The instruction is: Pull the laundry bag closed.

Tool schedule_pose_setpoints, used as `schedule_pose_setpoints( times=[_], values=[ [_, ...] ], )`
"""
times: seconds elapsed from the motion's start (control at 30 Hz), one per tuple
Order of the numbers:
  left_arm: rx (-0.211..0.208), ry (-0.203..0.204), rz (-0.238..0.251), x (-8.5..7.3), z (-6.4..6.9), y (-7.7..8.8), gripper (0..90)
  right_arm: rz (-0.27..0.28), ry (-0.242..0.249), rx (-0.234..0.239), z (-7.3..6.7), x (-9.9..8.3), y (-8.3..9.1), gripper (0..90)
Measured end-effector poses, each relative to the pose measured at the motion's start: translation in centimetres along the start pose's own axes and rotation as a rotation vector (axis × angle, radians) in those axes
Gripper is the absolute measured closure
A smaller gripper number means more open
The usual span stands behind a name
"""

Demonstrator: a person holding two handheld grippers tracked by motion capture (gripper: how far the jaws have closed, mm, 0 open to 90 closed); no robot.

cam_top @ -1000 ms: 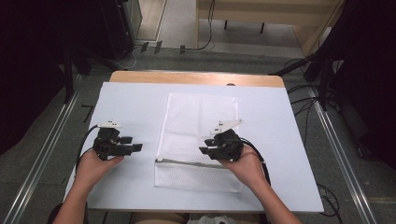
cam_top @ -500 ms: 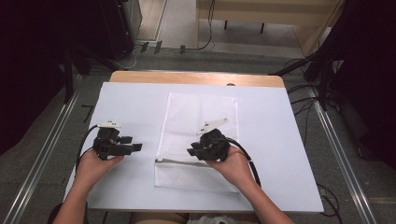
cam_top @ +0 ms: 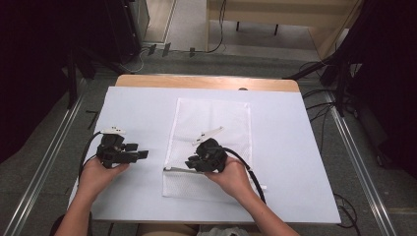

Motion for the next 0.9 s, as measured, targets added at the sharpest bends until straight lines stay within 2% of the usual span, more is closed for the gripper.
schedule_pose_setpoints(
  times=[0.23, 0.5, 0.9],
  values=[
    [0.0, 0.0, 0.0, 0.0, -0.1, 0.0, 40.1, -0.004, -0.02, 0.023, -0.3, 0.5, -1.8, 80.8],
    [0.004, 0.003, 0.01, 0.0, -0.1, 0.1, 40.2, -0.004, -0.026, 0.038, -0.3, 1.2, -2.8, 80.9],
    [0.005, 0.0, 0.007, 0.0, -0.2, 0.1, 40.4, -0.037, -0.048, 0.06, -0.6, 1.8, -4.9, 80.8]
  ],
)
Point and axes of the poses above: each handheld gripper's, and its own axes: y roughly backward along the jaws, x roughly out of its top, z roughly to its right, the point moved 1 cm from there along -y, roughly forward along the jaws, and after that the axes turned 15 degrees about x, right-handed, at the moved point
